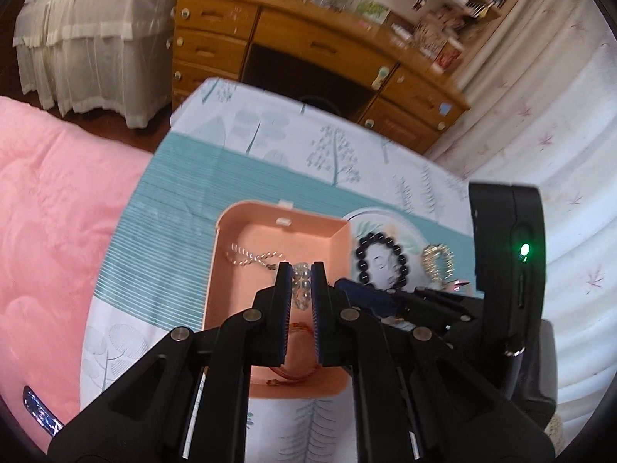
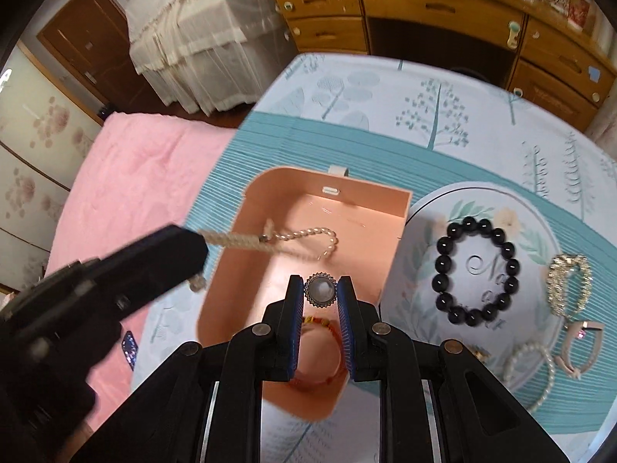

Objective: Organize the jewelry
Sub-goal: 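Lower the pearl necklace and brooch into the pink box and open both grippers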

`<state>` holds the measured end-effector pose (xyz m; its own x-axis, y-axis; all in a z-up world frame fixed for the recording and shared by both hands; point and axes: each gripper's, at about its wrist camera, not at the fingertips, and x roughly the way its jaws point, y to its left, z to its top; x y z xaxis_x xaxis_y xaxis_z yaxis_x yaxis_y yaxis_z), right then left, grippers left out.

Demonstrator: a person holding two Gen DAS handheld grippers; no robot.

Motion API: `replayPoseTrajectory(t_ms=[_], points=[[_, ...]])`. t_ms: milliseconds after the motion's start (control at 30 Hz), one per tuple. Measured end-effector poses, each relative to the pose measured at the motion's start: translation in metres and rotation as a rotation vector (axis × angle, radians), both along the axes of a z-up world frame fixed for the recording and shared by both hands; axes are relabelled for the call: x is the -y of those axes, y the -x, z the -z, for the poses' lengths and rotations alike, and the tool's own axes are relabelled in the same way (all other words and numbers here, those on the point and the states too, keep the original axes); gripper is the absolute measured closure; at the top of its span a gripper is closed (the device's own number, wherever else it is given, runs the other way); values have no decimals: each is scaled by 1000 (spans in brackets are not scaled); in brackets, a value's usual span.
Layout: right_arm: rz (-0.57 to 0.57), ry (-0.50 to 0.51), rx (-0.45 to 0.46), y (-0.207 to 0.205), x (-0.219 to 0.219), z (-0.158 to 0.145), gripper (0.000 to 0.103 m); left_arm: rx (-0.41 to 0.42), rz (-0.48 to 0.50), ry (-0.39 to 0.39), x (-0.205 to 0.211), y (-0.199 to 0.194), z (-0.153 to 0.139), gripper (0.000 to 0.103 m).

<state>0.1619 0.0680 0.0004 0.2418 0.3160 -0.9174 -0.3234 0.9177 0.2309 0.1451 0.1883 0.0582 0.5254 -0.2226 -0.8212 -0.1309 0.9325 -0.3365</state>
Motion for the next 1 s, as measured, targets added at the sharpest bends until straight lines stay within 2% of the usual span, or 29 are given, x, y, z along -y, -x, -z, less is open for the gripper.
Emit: replayPoseTrajectory(t_ms=[133,267,300,367,433,467,767,1000], points=[[2,28,-30,-14,0,31,82,-40,-11,-26,-4,-10,25,96],[10,9,-20,-21,5,38,71,-71,-20,-18,-10,-15,39,93],[9,6,-12,-21,6,38,70,-78,-22,-13,-12,-15,41,89],[7,2,-5,-20,9,36,70,-84,-32,-14,-14,-14,43,74],[8,-3,-1,-18,10,32,70,-85,-48,-18,-16,-11,44,45],[8,-7,2,-17,12,31,70,-83,-55,-19,-17,-8,43,41],[-15,-48,27,20,25,3,70,-109,-96,-42,-13,16,42,39],[-16,-82,17,51,52,-5,70,-109,-45,-118,10,33,36,39]])
